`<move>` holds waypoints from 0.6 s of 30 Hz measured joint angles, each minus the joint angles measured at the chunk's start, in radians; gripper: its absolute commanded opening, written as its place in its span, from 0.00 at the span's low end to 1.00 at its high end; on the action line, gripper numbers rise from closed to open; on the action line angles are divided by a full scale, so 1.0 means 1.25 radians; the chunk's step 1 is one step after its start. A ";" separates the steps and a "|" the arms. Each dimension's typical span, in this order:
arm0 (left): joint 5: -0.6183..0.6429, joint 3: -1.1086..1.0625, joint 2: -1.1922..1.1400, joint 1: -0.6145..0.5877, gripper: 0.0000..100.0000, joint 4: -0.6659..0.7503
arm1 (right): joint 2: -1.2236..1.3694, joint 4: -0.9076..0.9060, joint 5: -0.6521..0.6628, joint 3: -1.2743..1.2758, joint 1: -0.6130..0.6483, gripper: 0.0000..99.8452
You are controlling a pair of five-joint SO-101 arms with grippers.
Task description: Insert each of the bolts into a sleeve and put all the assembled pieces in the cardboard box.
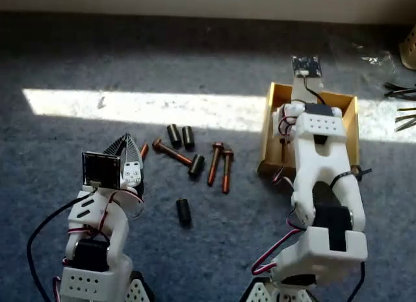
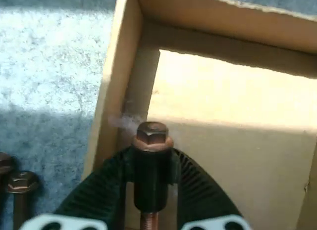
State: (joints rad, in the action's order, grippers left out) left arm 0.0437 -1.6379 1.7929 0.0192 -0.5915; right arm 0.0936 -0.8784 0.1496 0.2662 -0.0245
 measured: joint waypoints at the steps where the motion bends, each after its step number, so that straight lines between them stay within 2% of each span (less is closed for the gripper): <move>1: 0.000 -0.009 0.000 0.000 0.02 0.011 | 0.016 0.000 0.000 -0.006 0.000 0.01; 5: 0.000 -0.027 0.000 0.000 0.02 0.058 | 0.072 0.001 0.000 -0.025 0.000 0.01; 14: 0.000 -0.027 0.000 0.000 0.02 0.068 | 0.128 0.018 0.000 -0.028 0.000 0.01; 18: 0.000 -0.027 0.000 0.000 0.02 0.068 | 0.128 0.021 0.000 -0.028 0.000 0.10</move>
State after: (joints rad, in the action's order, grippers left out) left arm 0.0437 -1.6717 1.7929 0.0192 -0.5071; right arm 0.2532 -0.8523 0.1496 0.2309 -0.0245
